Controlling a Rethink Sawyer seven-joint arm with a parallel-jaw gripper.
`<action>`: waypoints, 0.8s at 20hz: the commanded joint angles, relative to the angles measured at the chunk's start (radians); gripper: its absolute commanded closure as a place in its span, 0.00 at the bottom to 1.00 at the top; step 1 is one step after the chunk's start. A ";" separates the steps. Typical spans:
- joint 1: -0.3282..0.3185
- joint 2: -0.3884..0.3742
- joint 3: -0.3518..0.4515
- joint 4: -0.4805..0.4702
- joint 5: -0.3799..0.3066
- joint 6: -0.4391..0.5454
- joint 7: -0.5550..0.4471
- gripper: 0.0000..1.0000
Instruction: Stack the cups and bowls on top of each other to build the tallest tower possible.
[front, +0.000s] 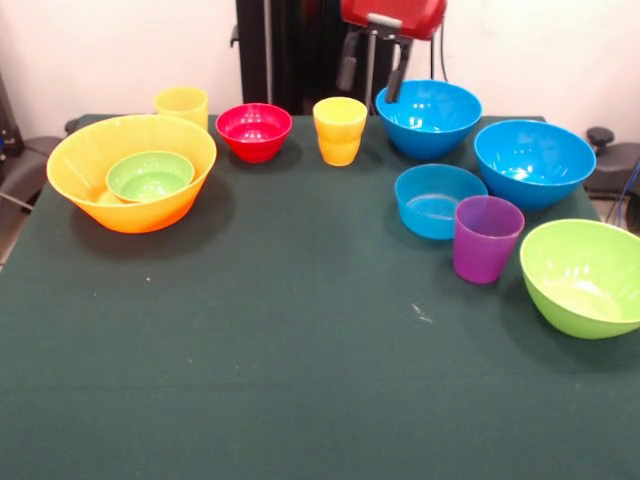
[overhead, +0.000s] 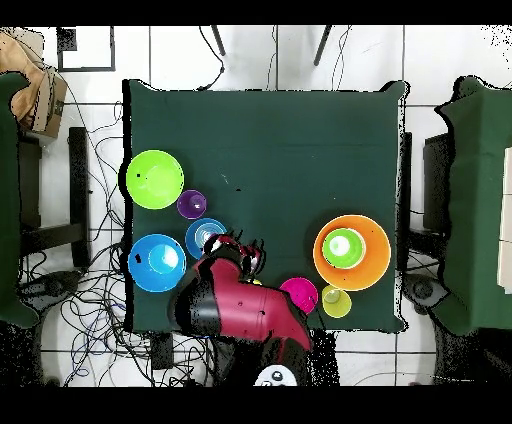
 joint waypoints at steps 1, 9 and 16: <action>0.064 0.077 0.005 -0.060 0.072 0.140 0.168 0.00; 0.129 0.106 -0.027 -0.094 0.131 0.159 0.173 0.00; 0.192 0.138 -0.062 -0.111 0.192 0.161 0.191 0.00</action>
